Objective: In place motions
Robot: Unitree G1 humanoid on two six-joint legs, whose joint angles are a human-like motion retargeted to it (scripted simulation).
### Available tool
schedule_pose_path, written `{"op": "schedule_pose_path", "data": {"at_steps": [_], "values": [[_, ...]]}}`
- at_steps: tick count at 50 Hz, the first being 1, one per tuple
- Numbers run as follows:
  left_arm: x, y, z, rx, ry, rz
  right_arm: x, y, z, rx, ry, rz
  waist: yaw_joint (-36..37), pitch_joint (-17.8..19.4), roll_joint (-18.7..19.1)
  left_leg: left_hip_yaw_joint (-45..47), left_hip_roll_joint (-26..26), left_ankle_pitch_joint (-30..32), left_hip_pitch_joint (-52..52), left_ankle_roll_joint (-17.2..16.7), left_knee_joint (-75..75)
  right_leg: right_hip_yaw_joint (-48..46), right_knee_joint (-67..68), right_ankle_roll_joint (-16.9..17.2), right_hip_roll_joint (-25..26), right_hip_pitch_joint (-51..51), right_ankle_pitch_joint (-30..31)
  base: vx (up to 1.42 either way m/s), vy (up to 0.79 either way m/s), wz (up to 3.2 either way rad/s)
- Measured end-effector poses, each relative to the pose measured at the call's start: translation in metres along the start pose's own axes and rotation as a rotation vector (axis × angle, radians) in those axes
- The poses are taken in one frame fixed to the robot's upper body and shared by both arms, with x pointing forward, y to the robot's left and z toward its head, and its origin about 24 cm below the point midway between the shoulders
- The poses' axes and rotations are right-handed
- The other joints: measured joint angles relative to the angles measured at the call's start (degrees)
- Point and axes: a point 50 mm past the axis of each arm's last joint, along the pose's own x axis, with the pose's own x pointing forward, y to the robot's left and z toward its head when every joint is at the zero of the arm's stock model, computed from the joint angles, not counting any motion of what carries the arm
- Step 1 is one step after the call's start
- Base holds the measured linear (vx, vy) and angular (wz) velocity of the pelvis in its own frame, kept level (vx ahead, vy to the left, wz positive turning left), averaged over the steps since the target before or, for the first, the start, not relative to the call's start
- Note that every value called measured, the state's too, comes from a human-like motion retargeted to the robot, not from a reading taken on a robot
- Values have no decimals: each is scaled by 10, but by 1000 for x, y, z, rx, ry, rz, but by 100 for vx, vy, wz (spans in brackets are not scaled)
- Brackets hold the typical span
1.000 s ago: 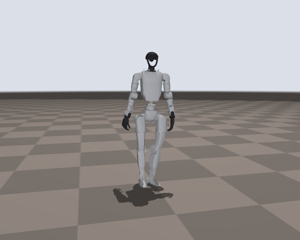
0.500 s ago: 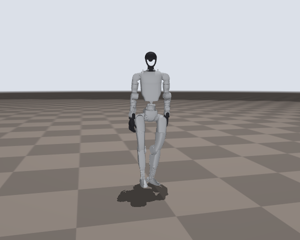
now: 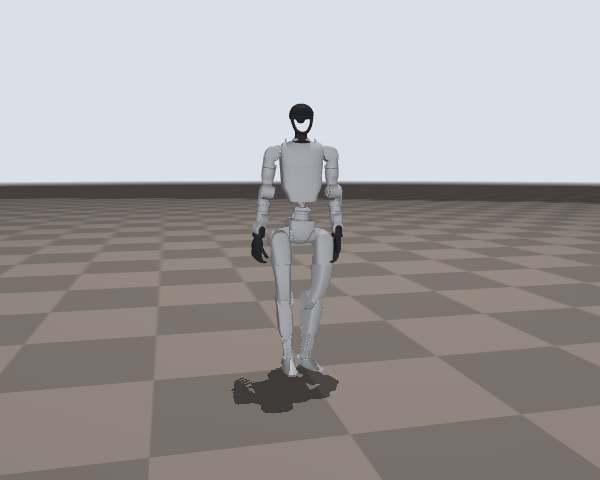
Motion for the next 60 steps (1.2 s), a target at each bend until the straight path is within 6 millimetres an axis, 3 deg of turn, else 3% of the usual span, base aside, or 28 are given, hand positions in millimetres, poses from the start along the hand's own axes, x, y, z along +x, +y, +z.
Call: {"op": "schedule_pose_path", "data": {"at_steps": [13,20,22,27,34,42,47,52,58,60], "values": [[-3,13,-38,-85,99,35,0,1,-1,6,-3,4,-9,15,1,19,21,-22,0,-17,68,23,22,-5,3,6,-8,-5,7,-13],[-3,18,-37,-122,80,51,-1,-6,1,6,-6,-14,1,39,-39,-16,17,87,-93,-19,274,21,34,1,-58,14,-13,-16,17,23],[-3,17,-36,-137,68,52,-2,-10,0,-4,2,-22,11,46,-47,-29,16,92,-125,-20,306,22,33,1,-70,16,-10,-15,16,14],[-2,12,-44,-187,69,63,-4,-18,-3,-23,32,-63,34,58,-40,-14,30,70,-190,10,217,23,26,-6,-71,23,-4,-12,16,0],[-1,8,-43,-162,70,48,-6,-28,-4,28,1,-80,87,120,-35,-95,4,79,-289,-13,34,31,14,-10,-79,67,2,-12,7,-13],[0,-3,-42,-207,49,8,-8,-36,3,71,-35,-103,157,173,-61,-72,9,82,-364,-9,2,60,14,-18,-126,75,17,-8,3,-21],[-2,-4,-62,-272,110,15,-10,-34,20,56,-107,-90,137,168,-55,-89,14,101,-335,-14,-1,65,17,-21,-123,74,13,5,1,-3],[-5,4,-77,-299,141,119,-11,-28,28,28,-140,-68,102,140,-35,-95,35,133,-260,-22,42,63,15,-14,-104,69,8,16,1,3],[-6,17,-73,-293,76,278,-7,-23,16,43,-102,-52,39,74,-9,-80,56,147,-158,-19,147,47,14,3,-90,34,1,27,-5,20],[-6,21,-65,-282,45,293,-5,-21,8,62,-69,-48,26,63,0,-72,56,168,-105,-36,154,46,14,8,-83,30,-1,38,-11,-10]]}}
